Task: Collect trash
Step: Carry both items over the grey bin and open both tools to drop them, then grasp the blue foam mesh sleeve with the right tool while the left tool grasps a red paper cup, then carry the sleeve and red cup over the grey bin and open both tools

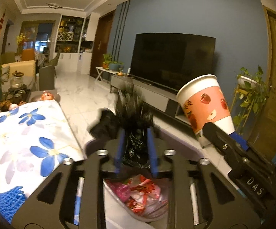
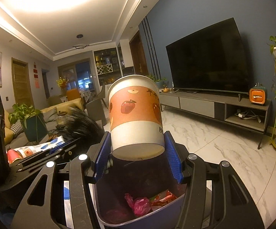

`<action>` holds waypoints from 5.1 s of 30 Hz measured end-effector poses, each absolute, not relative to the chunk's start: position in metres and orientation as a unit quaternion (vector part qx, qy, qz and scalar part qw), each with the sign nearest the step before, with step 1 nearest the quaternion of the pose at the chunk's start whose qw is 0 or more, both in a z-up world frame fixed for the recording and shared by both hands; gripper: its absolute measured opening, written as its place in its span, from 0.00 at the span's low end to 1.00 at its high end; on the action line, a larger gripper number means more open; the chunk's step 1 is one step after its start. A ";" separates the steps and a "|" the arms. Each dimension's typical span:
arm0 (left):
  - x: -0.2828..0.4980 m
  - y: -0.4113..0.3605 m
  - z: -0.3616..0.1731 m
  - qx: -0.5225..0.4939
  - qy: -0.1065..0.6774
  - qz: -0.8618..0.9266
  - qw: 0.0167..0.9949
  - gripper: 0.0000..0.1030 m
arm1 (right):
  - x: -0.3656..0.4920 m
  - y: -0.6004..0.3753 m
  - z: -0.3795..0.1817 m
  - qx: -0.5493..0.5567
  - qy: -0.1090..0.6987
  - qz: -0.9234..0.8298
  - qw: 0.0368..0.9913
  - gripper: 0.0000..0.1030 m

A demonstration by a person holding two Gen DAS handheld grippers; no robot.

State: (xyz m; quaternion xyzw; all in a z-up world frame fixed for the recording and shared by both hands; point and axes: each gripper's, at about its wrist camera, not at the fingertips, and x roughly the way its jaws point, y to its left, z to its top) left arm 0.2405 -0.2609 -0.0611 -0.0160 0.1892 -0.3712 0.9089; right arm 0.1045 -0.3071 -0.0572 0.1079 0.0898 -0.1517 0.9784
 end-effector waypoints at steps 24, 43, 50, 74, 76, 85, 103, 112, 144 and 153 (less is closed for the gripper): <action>0.206 -0.112 -0.054 -0.050 0.176 -0.133 0.974 0.92 | 0.103 -0.278 -0.061 0.123 0.110 -0.119 0.979 0.79; 0.163 -0.018 -0.058 -0.054 0.187 -0.028 0.980 0.92 | 0.098 -0.182 -0.060 0.097 0.141 -0.024 0.985 0.79; 0.145 0.028 -0.059 -0.062 0.178 0.014 0.982 0.92 | 0.113 -0.140 -0.070 0.082 0.163 0.002 0.983 0.79; 0.127 0.115 -0.081 -0.099 0.181 0.091 0.974 0.92 | 0.187 -0.056 -0.119 -0.005 0.282 0.010 0.959 0.72; 0.128 0.117 -0.084 -0.100 0.184 0.092 0.974 0.92 | 0.190 -0.055 -0.122 -0.007 0.288 0.009 0.957 0.70; 0.132 0.138 -0.092 -0.121 0.197 0.101 0.968 0.92 | 0.189 -0.050 -0.124 -0.019 0.294 0.018 0.955 0.19; 0.192 0.192 -0.112 -0.218 0.278 -0.068 0.933 0.69 | 0.160 -0.042 -0.108 -0.037 0.249 0.057 0.966 0.00; 0.190 0.172 -0.119 -0.228 0.304 -0.144 0.914 0.20 | 0.160 -0.040 -0.106 -0.042 0.240 0.061 0.968 0.28; 0.089 0.143 -0.048 -0.179 0.180 -0.076 0.964 0.01 | 0.147 -0.065 -0.101 -0.016 0.258 0.079 0.963 0.08; 0.075 0.140 -0.027 -0.192 0.180 -0.090 0.961 0.01 | 0.109 -0.105 -0.065 -0.003 0.189 0.052 0.981 0.08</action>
